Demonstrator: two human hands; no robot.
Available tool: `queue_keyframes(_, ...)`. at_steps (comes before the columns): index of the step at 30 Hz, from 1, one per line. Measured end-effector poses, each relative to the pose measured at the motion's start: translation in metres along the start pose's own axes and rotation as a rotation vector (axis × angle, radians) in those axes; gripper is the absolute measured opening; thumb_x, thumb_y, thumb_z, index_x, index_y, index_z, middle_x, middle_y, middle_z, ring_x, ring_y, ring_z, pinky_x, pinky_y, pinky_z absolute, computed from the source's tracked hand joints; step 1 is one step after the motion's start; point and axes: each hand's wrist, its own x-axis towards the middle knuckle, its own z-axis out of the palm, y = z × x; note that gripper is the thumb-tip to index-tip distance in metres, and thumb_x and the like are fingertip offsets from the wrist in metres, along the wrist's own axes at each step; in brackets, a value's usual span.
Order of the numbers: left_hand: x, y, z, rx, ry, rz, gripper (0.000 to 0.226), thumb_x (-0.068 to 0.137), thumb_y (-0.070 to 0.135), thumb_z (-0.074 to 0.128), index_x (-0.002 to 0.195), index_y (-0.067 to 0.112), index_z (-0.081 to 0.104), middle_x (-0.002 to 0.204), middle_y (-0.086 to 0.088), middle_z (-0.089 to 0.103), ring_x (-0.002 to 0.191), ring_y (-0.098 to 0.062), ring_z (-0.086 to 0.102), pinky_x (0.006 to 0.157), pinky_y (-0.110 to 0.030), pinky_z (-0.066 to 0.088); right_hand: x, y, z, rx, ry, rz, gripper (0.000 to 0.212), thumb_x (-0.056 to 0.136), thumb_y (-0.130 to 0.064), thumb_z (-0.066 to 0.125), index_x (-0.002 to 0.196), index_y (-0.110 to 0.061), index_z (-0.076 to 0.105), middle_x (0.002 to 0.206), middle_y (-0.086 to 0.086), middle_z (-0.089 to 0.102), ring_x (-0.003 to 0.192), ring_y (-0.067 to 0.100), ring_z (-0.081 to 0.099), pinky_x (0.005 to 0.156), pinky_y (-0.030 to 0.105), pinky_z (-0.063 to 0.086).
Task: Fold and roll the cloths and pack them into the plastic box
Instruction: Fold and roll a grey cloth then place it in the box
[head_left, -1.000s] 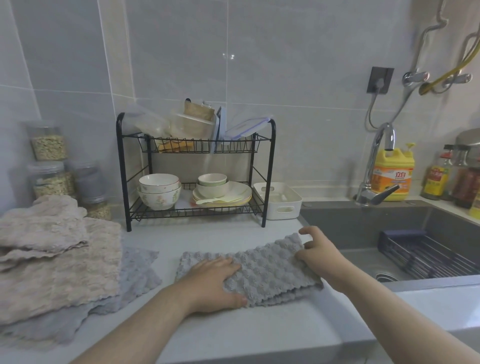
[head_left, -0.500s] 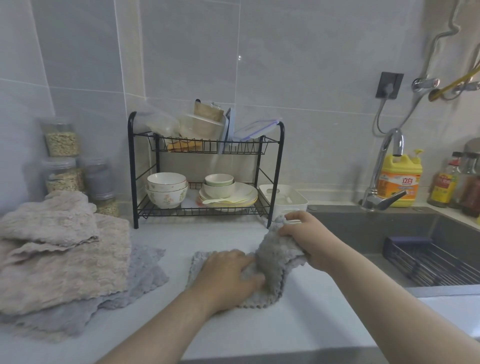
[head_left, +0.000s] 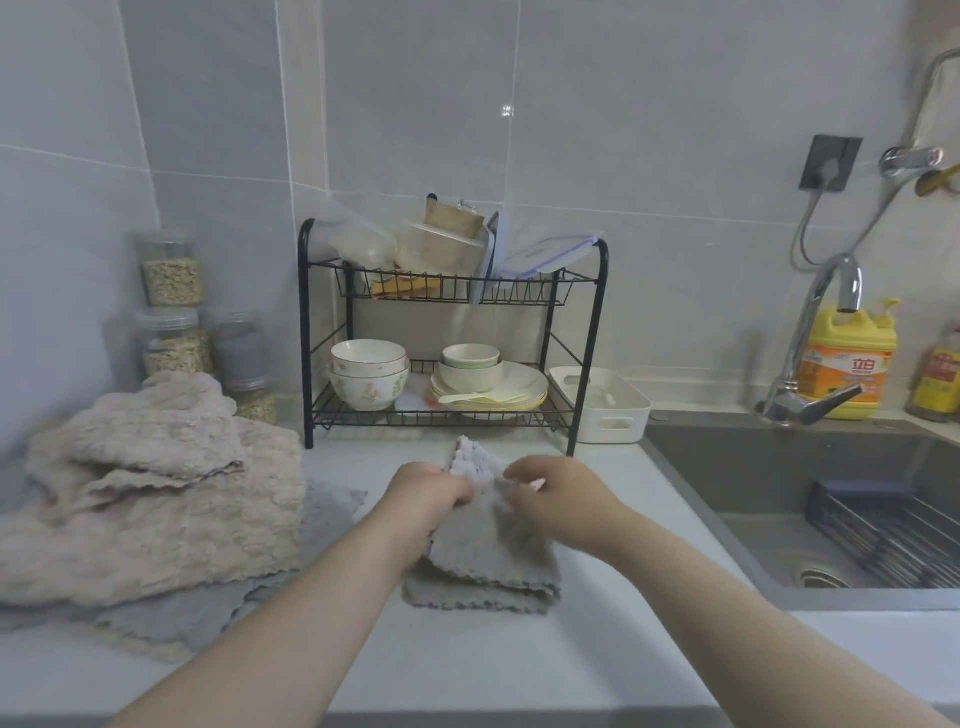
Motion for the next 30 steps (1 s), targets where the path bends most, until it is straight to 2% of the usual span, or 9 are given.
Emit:
queue_keyframes(5,0.009,-0.01,-0.009,0.361,0.065,0.082,0.018,0.067,0.005,0.059,0.068,0.014,0.044,0.066,-0.01,0.04,0.057,-0.02,0.04,0.053,-0.029,0.028,-0.004,0.012,0.015,-0.216,-0.115,-0.076,0.033,0.091,-0.031,0.053,0.122,-0.029,0.063,0.127,0.003,0.057,0.118,0.022,0.051,0.099,0.027,0.038)
queue_keyframes(8,0.008,-0.018,-0.011,0.599,0.095,0.134,0.017,0.072,0.01,0.055,0.079,0.02,0.043,0.071,-0.005,0.047,0.057,-0.026,0.048,0.051,-0.03,0.035,-0.004,0.019,0.022,-0.339,-0.146,-0.14,0.037,0.094,-0.034,0.049,0.129,-0.029,0.059,0.132,0.002,0.055,0.125,0.018,0.044,0.104,0.026,0.029)
queue_keyframes(12,0.002,-0.029,-0.013,0.868,0.075,0.328,0.041,0.082,0.015,0.055,0.119,0.03,0.044,0.116,-0.001,0.048,0.102,-0.023,0.056,0.081,-0.036,0.051,-0.006,0.024,0.03,-0.448,-0.191,-0.145,0.042,0.091,-0.038,0.045,0.133,-0.039,0.046,0.134,-0.002,0.046,0.12,0.028,0.039,0.102,0.032,0.029)
queue_keyframes(14,0.001,-0.029,-0.015,1.035,0.012,0.577,0.057,0.088,0.013,0.054,0.138,0.034,0.037,0.152,-0.003,0.024,0.136,-0.026,0.032,0.106,-0.038,0.038,-0.007,0.025,0.033,-0.483,-0.216,-0.134,0.049,0.088,-0.043,0.039,0.136,-0.042,0.039,0.138,-0.003,0.042,0.12,0.03,0.038,0.102,0.036,0.031)
queue_keyframes(17,0.0,-0.027,-0.019,1.244,-0.138,0.741,0.061,0.097,0.016,0.045,0.149,0.035,0.021,0.16,0.005,-0.01,0.148,-0.017,-0.005,0.118,-0.037,0.014,-0.006,0.027,0.033,-0.49,-0.232,-0.12,0.057,0.085,-0.042,0.038,0.142,-0.042,0.031,0.143,-0.005,0.037,0.125,0.031,0.035,0.104,0.039,0.03)
queue_keyframes(22,0.001,-0.031,-0.029,1.334,-0.276,0.473,0.047,0.103,0.037,0.023,0.149,0.042,0.018,0.161,0.008,0.0,0.147,-0.018,0.01,0.117,-0.038,0.019,-0.006,0.026,0.035,-0.449,-0.265,-0.069,0.061,0.088,-0.038,0.046,0.146,-0.039,0.028,0.148,-0.007,0.032,0.131,0.027,0.028,0.11,0.036,0.026)
queue_keyframes(24,-0.001,-0.032,-0.031,1.235,-0.283,0.405,0.049,0.1,0.045,0.026,0.149,0.043,0.017,0.161,0.007,0.001,0.146,-0.021,0.014,0.116,-0.037,0.018,-0.008,0.022,0.031,-0.244,-0.231,-0.041,0.058,0.085,-0.031,0.054,0.142,-0.032,0.041,0.14,-0.004,0.043,0.122,0.021,0.043,0.104,0.026,0.036)
queue_keyframes(27,-0.009,-0.028,-0.03,0.971,-0.105,0.315,0.063,0.093,0.052,0.044,0.149,0.029,0.023,0.154,-0.002,0.026,0.139,-0.024,0.027,0.109,-0.038,0.028,-0.014,0.016,0.022,0.257,-0.052,0.142,0.032,0.088,-0.013,0.057,0.12,-0.012,0.059,0.09,0.0,0.062,0.07,0.005,0.059,0.059,0.007,0.047)
queue_keyframes(30,-0.012,-0.014,-0.024,0.747,0.035,0.074,0.052,0.088,0.047,0.057,0.121,0.008,0.045,0.112,-0.007,0.052,0.103,-0.022,0.051,0.082,-0.029,0.041,-0.007,0.02,0.015,0.185,0.102,0.353,0.016,0.085,-0.02,0.054,0.073,-0.012,0.062,0.064,-0.001,0.055,0.058,0.014,0.051,0.053,0.021,0.04)
